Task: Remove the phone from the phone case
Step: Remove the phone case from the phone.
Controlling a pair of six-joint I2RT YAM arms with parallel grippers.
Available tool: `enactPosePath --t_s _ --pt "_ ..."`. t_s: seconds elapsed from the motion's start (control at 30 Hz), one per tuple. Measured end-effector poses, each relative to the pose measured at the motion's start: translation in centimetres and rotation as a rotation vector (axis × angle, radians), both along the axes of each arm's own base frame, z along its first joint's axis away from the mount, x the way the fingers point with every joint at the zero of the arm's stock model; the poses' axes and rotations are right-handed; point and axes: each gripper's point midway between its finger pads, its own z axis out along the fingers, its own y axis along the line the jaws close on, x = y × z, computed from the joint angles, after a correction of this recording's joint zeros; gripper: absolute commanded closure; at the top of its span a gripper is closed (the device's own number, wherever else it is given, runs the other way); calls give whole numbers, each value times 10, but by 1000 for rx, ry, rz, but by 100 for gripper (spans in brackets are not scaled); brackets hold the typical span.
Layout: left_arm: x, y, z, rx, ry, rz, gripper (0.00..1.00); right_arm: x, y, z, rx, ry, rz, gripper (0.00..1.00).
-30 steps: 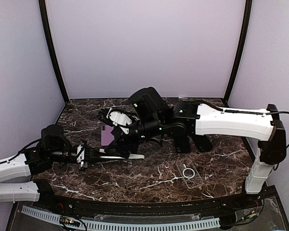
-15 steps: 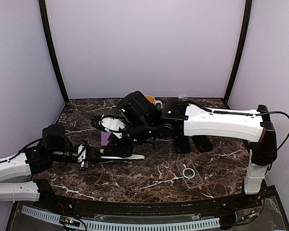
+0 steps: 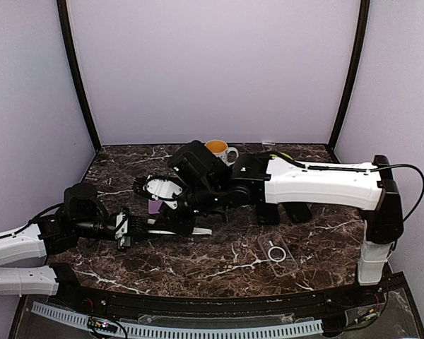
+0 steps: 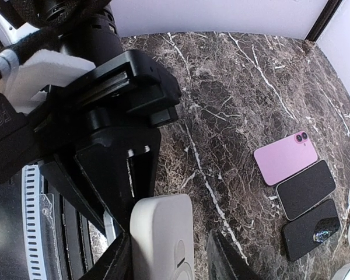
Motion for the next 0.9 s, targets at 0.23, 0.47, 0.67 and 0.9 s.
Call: enactPosePath --t_s 0.23,0.47,0.67,0.9 --pt "3 1 -2 10 -1 20 100 -2 -2 -5 -30 -31 -4 68" --pt "7 4 -6 28 1 47 100 -2 -3 -12 -55 -45 -5 78" --pt "11 5 -7 37 -3 70 100 -1 -3 -14 -63 -50 -8 84" --pt "15 7 -8 47 -15 100 100 1 -3 -14 -64 -61 -14 88"
